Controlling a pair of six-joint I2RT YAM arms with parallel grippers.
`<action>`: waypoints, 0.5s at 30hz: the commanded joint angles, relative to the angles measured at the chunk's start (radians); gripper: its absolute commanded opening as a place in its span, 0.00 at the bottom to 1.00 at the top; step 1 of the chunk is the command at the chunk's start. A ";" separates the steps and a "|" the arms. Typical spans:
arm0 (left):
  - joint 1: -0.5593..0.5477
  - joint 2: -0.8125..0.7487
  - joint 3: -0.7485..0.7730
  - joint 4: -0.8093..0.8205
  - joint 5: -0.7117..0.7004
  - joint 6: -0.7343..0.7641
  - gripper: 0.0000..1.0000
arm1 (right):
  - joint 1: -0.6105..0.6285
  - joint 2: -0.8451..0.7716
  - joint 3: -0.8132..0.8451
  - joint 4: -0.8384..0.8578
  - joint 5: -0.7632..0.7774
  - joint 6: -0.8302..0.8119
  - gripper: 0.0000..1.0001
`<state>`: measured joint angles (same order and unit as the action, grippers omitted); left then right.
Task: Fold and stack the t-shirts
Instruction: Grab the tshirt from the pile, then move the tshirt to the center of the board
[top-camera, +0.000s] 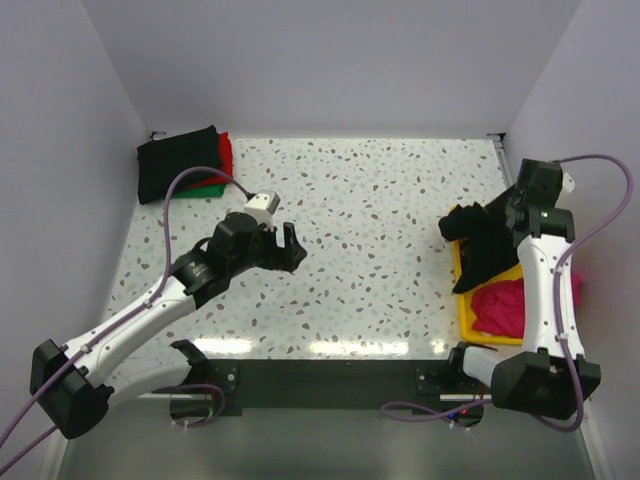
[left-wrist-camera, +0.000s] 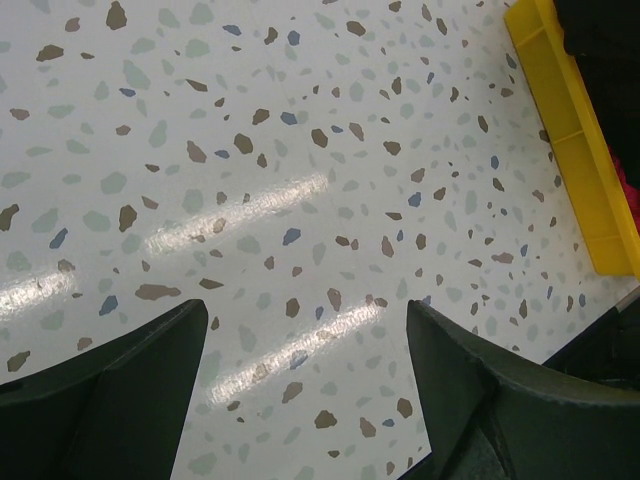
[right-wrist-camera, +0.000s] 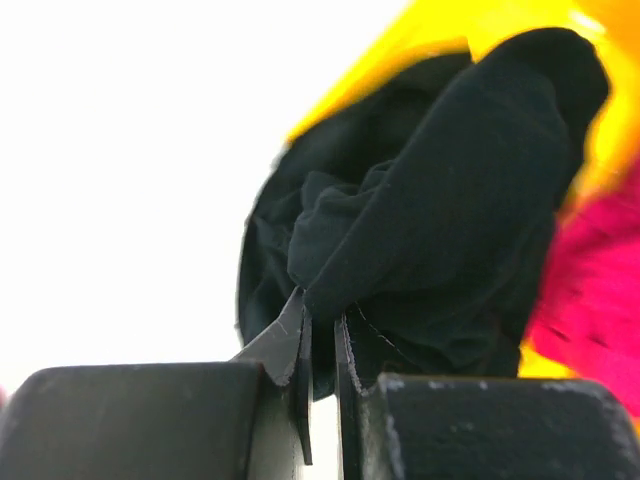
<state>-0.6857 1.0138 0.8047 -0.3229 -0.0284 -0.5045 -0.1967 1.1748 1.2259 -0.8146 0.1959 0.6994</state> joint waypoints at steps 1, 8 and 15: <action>-0.003 -0.006 0.047 0.027 0.005 0.009 0.85 | 0.006 -0.052 0.104 0.169 -0.228 -0.067 0.00; -0.003 -0.012 0.051 0.024 -0.014 -0.002 0.86 | 0.173 0.008 0.370 0.154 -0.306 -0.083 0.00; -0.002 -0.044 0.048 0.019 -0.073 -0.015 0.86 | 0.428 0.088 0.546 0.195 -0.322 -0.057 0.00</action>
<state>-0.6857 1.0035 0.8124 -0.3233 -0.0570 -0.5056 0.1669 1.2434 1.6852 -0.7082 -0.0803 0.6380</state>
